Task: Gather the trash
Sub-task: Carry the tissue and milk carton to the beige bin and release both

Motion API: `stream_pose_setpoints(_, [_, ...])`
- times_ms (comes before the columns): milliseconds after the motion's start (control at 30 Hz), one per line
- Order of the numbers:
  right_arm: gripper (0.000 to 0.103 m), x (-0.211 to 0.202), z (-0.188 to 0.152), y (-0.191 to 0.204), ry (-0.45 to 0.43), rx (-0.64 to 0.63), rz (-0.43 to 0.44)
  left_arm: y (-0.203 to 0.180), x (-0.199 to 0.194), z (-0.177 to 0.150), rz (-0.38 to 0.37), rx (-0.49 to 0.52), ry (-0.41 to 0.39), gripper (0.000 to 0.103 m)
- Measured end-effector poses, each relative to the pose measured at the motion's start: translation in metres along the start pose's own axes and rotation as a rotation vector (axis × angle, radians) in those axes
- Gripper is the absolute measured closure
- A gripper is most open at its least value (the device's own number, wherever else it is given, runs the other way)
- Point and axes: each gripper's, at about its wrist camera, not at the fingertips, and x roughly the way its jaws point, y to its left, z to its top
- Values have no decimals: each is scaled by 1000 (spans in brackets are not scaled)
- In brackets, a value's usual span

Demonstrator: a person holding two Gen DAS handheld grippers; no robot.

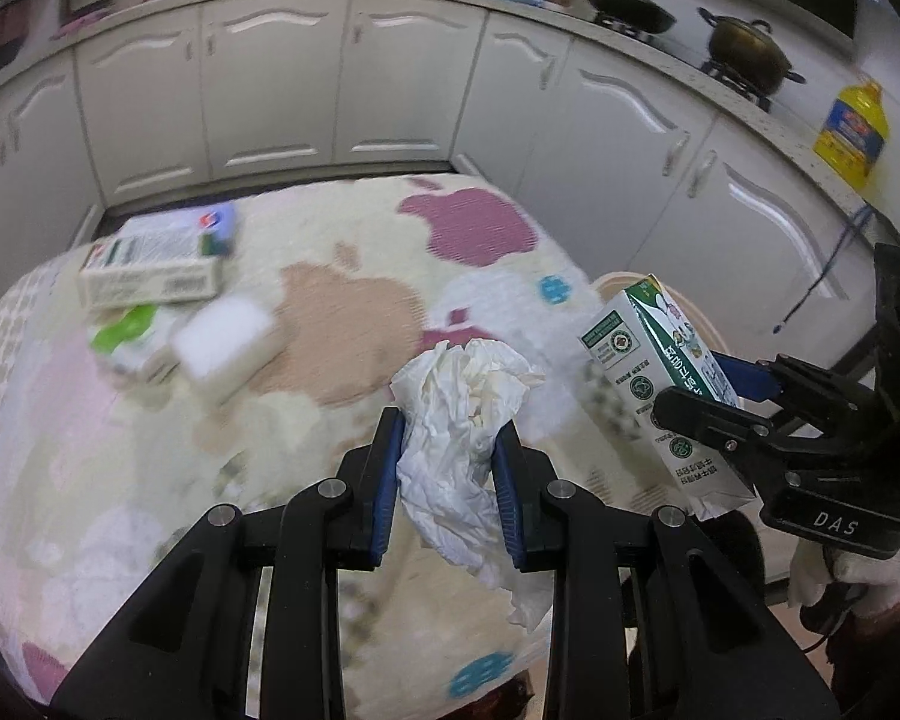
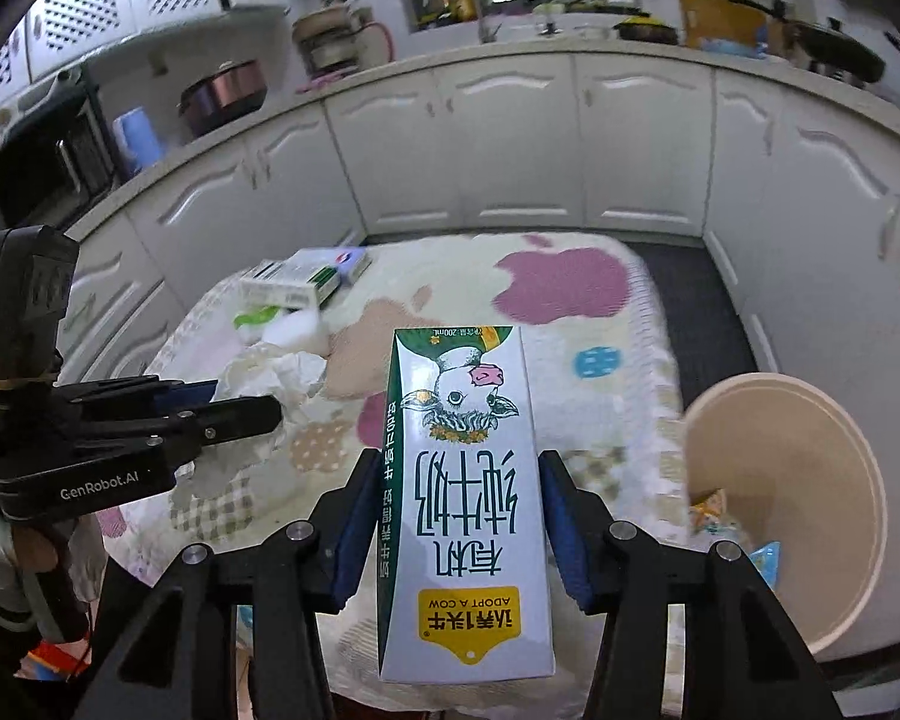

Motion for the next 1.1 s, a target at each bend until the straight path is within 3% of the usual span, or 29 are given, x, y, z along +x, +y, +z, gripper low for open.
stream_pose_setpoints(567, [53,-38,-12,-80,-69,168,-109,-79,33,36,-119,117,21,77])
stream_pose_setpoints(1100, [53,-43,-40,-163,-46,331,-252,-152,109,57,-219,160,116,77])
